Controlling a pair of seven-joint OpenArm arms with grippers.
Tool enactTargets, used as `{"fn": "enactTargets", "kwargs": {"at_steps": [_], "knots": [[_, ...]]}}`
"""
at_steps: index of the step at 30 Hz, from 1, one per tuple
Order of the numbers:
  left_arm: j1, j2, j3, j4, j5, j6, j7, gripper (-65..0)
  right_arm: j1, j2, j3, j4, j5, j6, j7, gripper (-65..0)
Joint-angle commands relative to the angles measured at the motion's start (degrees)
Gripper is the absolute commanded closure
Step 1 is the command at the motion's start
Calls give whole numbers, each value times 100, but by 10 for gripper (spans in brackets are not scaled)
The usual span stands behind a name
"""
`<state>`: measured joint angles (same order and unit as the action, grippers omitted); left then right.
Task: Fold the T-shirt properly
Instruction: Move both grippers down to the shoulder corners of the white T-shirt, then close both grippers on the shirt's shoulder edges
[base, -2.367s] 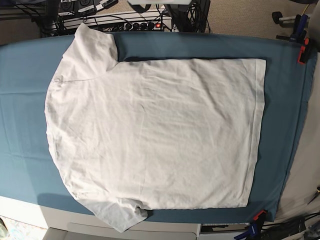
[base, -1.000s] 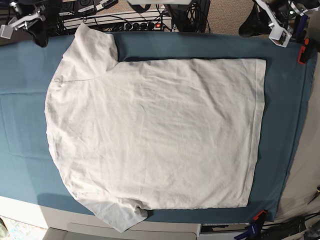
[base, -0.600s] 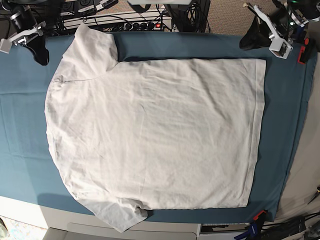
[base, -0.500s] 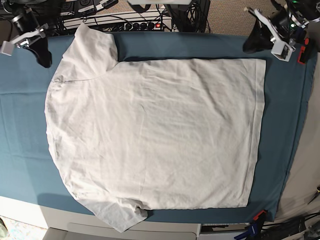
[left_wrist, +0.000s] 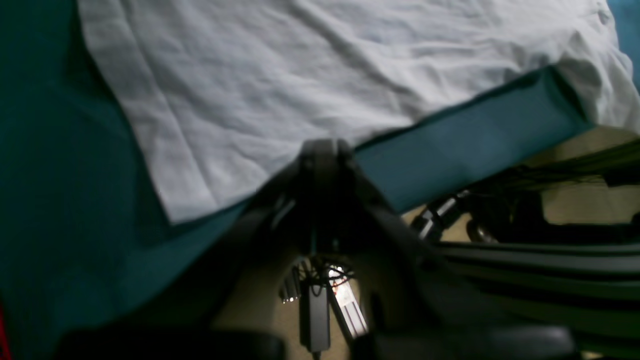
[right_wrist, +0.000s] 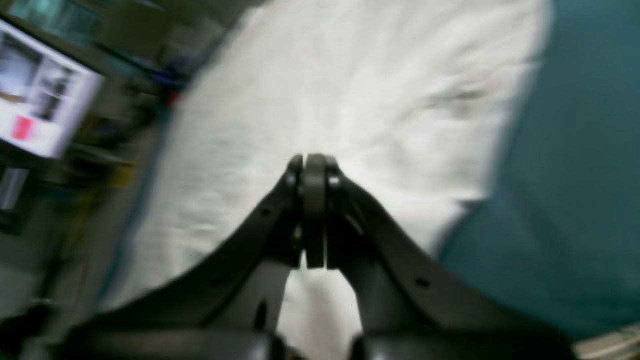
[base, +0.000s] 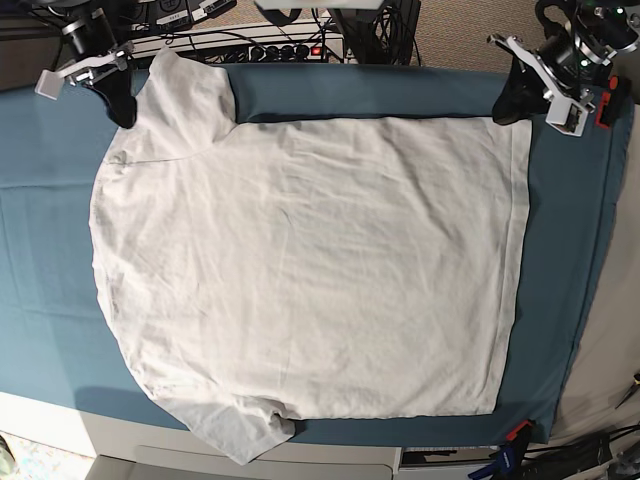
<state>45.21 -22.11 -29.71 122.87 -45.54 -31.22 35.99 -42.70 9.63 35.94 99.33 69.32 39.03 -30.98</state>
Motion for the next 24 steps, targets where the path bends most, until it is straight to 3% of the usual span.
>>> {"fn": "enactTargets", "kwargs": {"at_steps": [1,3,7,9,11,14,24], "knots": [[50,-61,-37,74,-61,-2,-146,0,-87,4,107,74,-35,97,286,0],[48,-61,-37,74,-50,-2,-146,0,-179,-76,122,74,-170,97,514,-14],[39,-61,-35,74,-74,-7,-153,-27,-334,-219,122,74,-133,97,527,-178],[31,-61,-28,74,-72,-7,-151,-27,-330,-282,122,74,-31,97,437,-228],[31,-63,2,74,-70,-9,-144,-27,-297,-348,125,74,188,22,142,-233],[-35,-83,74,74,-66,-7,-125,-27,-210,-463,122,52,199,-835,-234,-232],[-157,-92,385,74,-46,-7,-103,-27,44,-533,122,-313,-39,-909,-205,-232]]}}
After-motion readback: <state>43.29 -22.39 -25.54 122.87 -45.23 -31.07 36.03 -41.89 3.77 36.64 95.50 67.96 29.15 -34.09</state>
